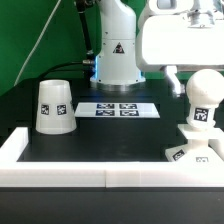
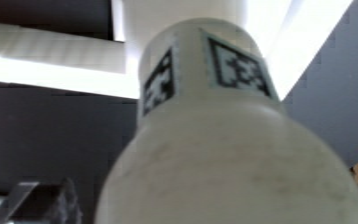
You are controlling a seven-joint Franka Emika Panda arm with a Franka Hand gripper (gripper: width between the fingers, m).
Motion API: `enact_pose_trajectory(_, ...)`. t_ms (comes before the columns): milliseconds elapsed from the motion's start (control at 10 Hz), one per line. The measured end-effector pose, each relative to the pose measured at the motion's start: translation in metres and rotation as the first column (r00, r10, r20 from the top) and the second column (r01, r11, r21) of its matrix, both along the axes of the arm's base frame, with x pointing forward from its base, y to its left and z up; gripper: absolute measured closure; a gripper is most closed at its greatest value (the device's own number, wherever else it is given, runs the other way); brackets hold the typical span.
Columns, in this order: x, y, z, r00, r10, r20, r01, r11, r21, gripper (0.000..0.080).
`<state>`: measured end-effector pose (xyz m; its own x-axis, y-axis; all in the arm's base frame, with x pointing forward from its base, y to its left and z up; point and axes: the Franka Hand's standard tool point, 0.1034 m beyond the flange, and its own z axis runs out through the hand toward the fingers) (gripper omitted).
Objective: Assemble lamp
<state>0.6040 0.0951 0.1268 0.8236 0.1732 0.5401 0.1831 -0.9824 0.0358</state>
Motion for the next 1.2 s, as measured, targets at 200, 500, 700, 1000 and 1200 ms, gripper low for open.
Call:
enact_pose_trajectory(200, 0.002, -0.001, 0.013, 1.000, 0.000, 0.001, 0.000, 1.000, 0.003, 0.0101)
enact_pose_trajectory(500, 0.002, 0.000, 0.014, 1.000, 0.002, -0.031, -0.002, 1.000, 0.005, 0.0101)
enact_pose_trajectory(700, -0.003, 0.001, 0.007, 0.994, 0.010, -0.109, -0.009, 1.000, 0.006, 0.0101)
enact_pose_trajectory(1000, -0.004, -0.003, 0.002, 0.943, 0.018, -0.331, -0.015, 1.000, 0.009, 0.0101)
enact_pose_trajectory(1200, -0.004, -0.004, -0.002, 0.888, 0.026, -0.460, -0.025, 1.000, 0.009, 0.0101)
